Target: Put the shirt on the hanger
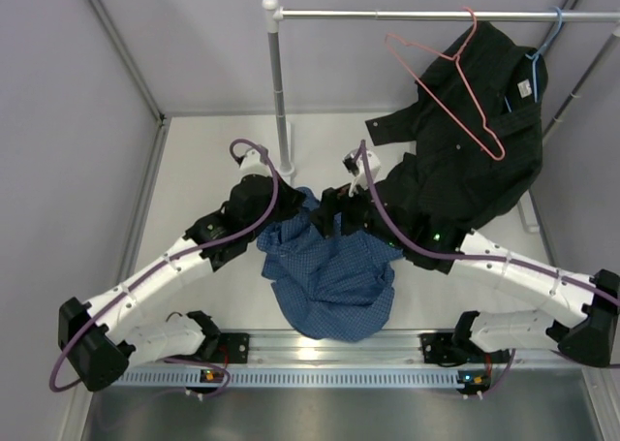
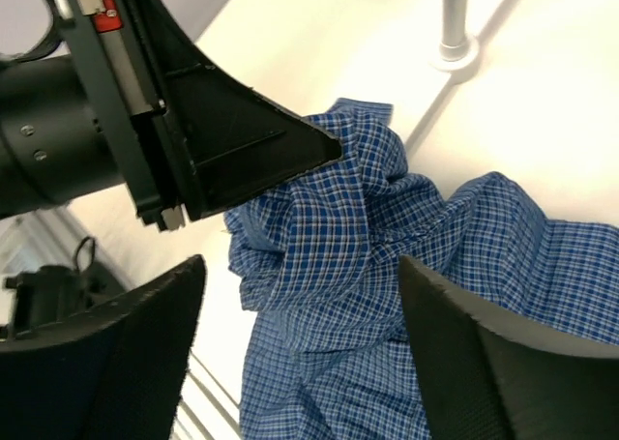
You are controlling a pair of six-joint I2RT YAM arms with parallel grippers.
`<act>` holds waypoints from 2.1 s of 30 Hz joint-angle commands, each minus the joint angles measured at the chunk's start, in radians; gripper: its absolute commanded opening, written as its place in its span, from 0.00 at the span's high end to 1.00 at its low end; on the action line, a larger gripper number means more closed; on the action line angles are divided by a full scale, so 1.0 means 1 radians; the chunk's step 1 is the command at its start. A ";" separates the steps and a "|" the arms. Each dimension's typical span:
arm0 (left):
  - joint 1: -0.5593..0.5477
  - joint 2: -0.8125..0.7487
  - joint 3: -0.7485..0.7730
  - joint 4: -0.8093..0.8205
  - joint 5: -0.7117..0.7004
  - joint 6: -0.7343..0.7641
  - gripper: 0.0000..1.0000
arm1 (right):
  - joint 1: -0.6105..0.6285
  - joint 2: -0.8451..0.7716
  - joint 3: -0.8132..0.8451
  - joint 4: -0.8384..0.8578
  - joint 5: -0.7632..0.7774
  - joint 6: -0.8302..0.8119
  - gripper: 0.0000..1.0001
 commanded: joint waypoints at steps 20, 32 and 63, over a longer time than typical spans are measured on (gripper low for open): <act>-0.017 0.018 0.050 0.018 -0.036 0.009 1.00 | 0.100 0.216 0.102 -0.073 0.395 0.048 0.64; -0.006 0.082 0.246 -0.072 -0.200 0.187 0.02 | 0.035 0.095 0.064 -0.085 0.380 0.024 1.00; 0.141 0.090 -0.180 0.385 0.361 0.299 0.22 | -0.259 -0.325 -0.119 -0.197 0.020 -0.142 1.00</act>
